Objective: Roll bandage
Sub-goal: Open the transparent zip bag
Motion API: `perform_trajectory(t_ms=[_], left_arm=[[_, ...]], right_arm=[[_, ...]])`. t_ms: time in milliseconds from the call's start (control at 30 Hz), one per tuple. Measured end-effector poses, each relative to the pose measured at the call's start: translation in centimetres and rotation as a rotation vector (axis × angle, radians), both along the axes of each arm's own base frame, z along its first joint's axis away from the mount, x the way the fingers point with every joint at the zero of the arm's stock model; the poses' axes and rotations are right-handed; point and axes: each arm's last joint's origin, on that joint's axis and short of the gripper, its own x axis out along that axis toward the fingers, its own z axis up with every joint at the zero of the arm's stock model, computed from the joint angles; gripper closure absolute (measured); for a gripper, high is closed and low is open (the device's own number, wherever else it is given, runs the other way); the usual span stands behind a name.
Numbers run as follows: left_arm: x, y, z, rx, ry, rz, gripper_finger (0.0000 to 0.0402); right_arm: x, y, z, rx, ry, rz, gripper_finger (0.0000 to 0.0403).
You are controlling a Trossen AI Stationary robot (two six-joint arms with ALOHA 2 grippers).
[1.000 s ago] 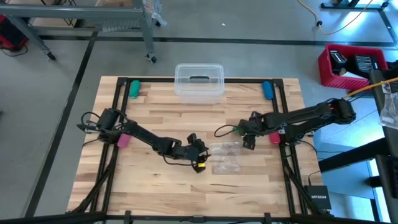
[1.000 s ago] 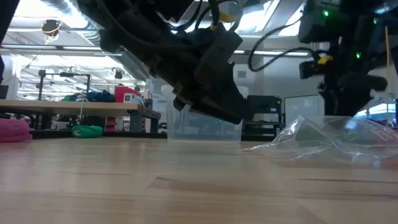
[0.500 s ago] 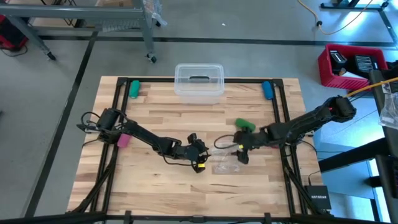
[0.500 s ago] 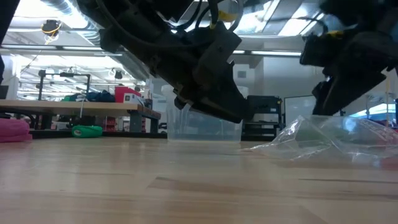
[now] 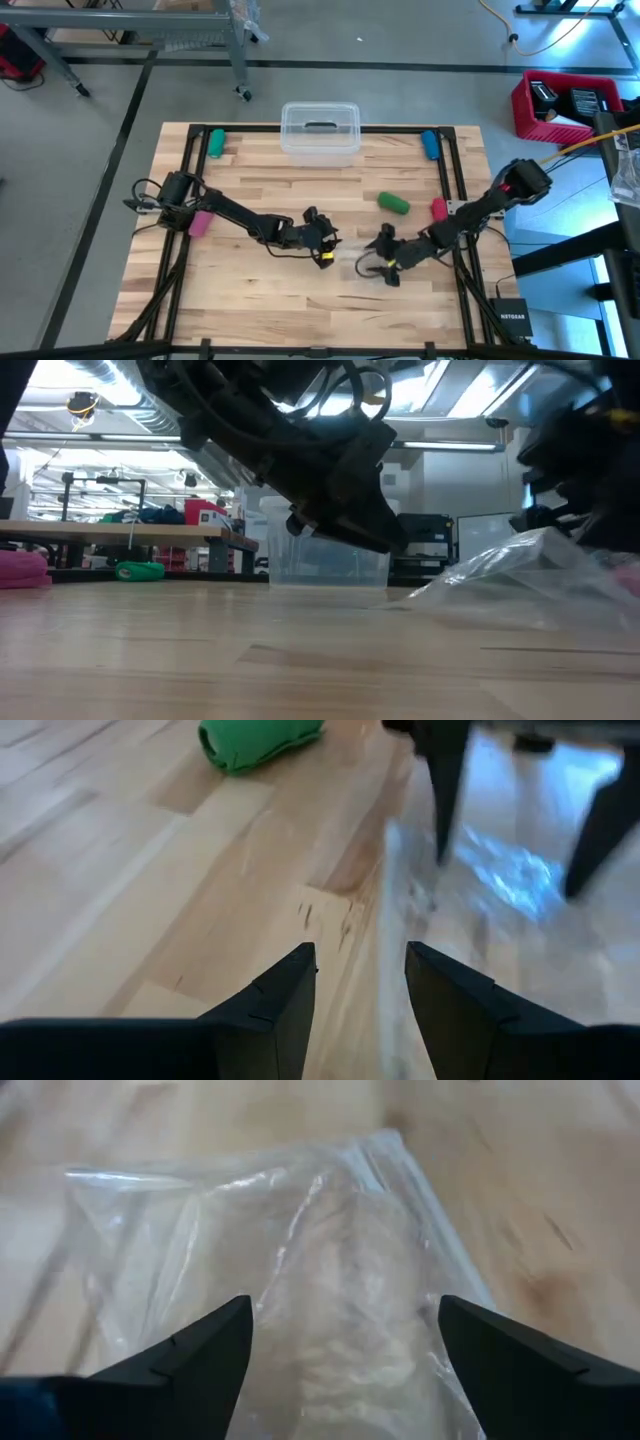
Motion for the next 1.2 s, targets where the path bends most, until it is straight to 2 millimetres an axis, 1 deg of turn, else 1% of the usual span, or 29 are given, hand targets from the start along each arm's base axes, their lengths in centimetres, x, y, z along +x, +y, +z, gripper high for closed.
perform_trajectory(t_ms=[100, 267, 433, 633, 733, 800, 1000, 1200], left_arm=[[0.2, 0.1, 0.0, -0.004, -0.021, 0.004, 0.0254], [0.2, 0.0, -0.5, -0.043, -0.011, 0.005, 0.0254], [0.3, -0.2, -1.8, -0.127, 0.018, -0.018, 0.0254], [0.5, -0.4, -3.7, -0.235, 0.045, -0.029, 0.0254], [0.7, -0.5, -4.0, -0.297, 0.039, -0.039, 0.0254], [0.9, -0.6, -4.3, -0.352, 0.036, -0.088, 0.0254], [1.4, -0.9, -4.1, -0.505, 0.018, -0.239, 0.0254], [1.8, -0.7, -3.5, -0.544, -0.072, -0.312, 0.0254]], right_arm=[[0.6, 0.5, -0.6, -0.066, -0.058, 0.033, 0.0082], [0.7, 0.4, -2.3, -0.153, -0.024, 0.002, 0.0082], [1.0, 0.6, -3.3, -0.146, -0.016, 0.006, 0.0082], [1.2, 0.6, -3.2, -0.160, -0.041, 0.014, 0.0082], [1.2, 0.6, -3.2, -0.160, -0.045, 0.015, 0.0082], [1.2, 0.6, -3.2, -0.162, -0.044, 0.013, 0.0082], [1.2, 0.6, -3.2, -0.173, -0.050, 0.002, 0.0082], [1.2, 0.6, -3.2, -0.176, -0.054, -0.002, 0.0082]])
